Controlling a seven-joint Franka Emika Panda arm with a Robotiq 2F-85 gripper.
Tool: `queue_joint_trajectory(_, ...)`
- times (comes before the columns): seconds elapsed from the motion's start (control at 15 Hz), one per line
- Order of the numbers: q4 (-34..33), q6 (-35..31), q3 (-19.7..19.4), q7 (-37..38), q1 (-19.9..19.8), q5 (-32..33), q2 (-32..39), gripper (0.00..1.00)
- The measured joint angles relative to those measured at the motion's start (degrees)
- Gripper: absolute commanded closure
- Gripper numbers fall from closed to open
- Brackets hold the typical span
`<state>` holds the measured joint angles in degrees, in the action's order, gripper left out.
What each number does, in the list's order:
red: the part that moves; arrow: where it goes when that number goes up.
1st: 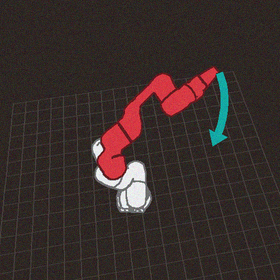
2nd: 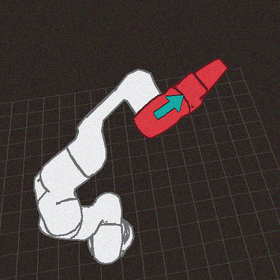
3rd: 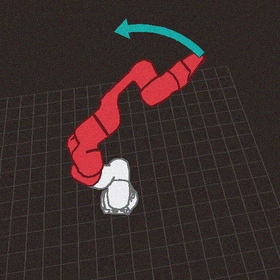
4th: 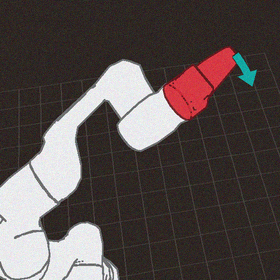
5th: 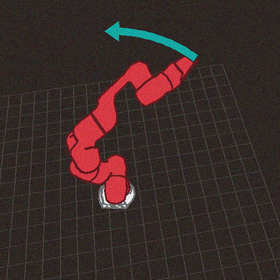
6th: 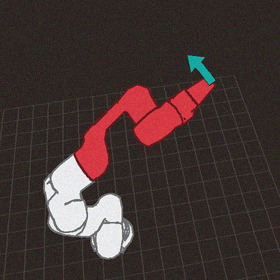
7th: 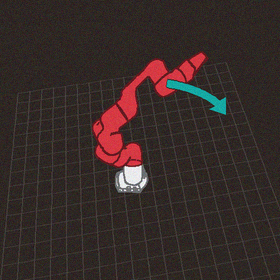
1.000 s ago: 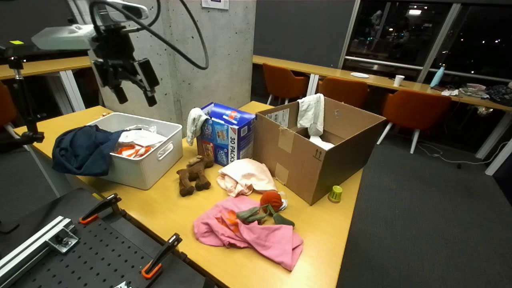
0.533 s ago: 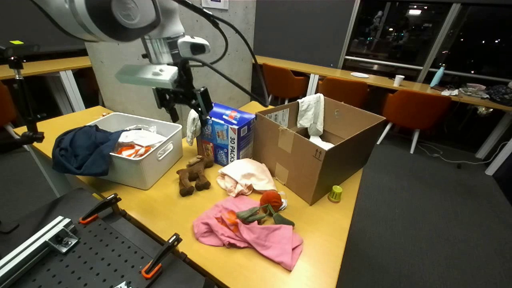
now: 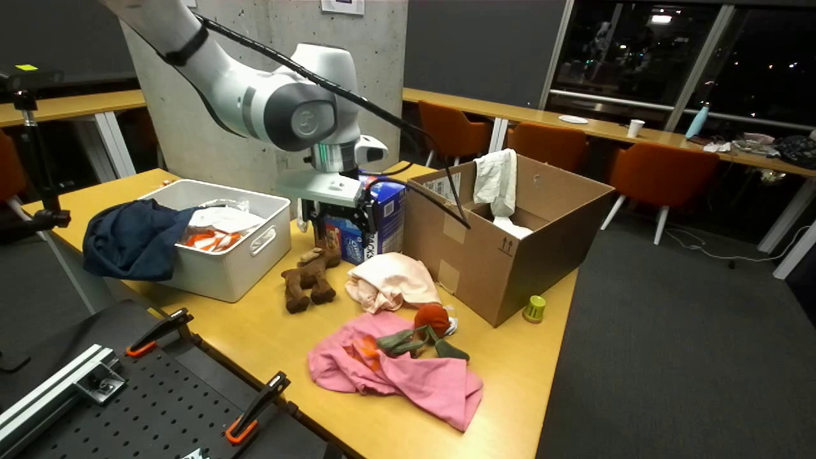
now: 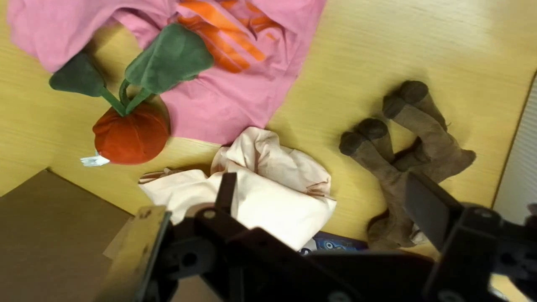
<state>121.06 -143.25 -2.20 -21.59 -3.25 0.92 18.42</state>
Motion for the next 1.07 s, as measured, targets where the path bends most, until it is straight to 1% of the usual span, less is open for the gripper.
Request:
queue_joint_trajectory(0.2,-5.66,0.02,0.67,-1.87,-1.38,-0.02,6.14,0.0)
queue_joint_trajectory(0.33,-8.05,0.04,2.03,-3.7,-2.79,-0.81,9.03,0.0)
queue_joint_trajectory(0.53,-8.87,0.04,2.67,-4.13,-3.37,-0.96,10.13,0.0)
queue_joint_trajectory(0.87,-8.22,-3.75,2.66,-3.98,-4.12,-0.89,10.36,0.0)
queue_joint_trajectory(1.07,-10.68,-4.23,2.83,-3.98,-4.1,-0.41,12.68,0.0)
